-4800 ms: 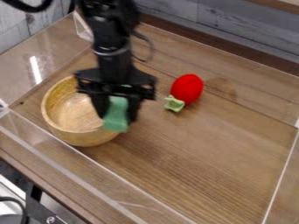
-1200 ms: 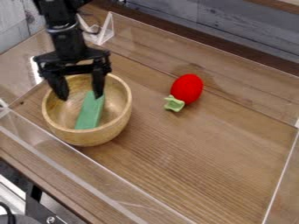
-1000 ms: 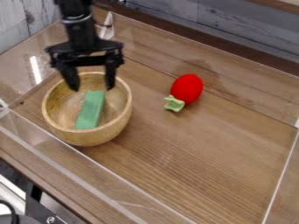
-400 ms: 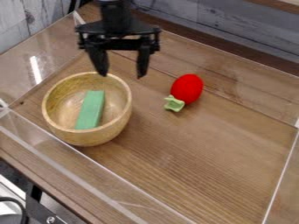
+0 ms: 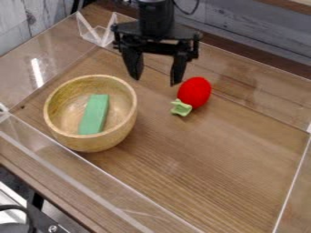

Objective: Put the green block in the brown bowl

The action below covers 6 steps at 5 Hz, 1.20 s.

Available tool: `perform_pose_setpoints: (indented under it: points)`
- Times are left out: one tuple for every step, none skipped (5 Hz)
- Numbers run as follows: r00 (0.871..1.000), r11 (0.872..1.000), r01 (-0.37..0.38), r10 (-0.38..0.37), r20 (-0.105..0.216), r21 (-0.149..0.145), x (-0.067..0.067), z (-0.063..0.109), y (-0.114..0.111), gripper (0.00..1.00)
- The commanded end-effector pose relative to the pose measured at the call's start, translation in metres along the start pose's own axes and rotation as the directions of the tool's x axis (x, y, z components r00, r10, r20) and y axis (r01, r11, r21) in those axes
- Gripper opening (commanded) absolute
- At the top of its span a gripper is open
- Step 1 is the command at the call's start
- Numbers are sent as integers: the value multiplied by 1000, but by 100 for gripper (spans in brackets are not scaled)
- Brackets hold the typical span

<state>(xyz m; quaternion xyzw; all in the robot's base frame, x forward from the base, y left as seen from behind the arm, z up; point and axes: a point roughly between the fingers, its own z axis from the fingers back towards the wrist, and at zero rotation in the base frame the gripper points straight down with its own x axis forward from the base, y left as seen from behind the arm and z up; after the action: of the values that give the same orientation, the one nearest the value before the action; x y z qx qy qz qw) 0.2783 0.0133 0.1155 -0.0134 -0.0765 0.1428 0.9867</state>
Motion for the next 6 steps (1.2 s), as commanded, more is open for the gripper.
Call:
perform_pose_setpoints:
  points:
    - [999, 999, 35, -35, 26, 5, 0, -4, 2, 100]
    - [998, 998, 55, -56, 36, 18, 5, -8, 7, 100]
    - [997, 998, 62, -63, 38, 28, 10, -11, 11, 100]
    - [999, 999, 21, -23, 41, 42, 9, -8, 13, 100]
    - [999, 999, -14, 12, 44, 53, 8, -5, 14, 100]
    - [999, 998, -15, 13, 48, 57, 13, 8, 20, 100]
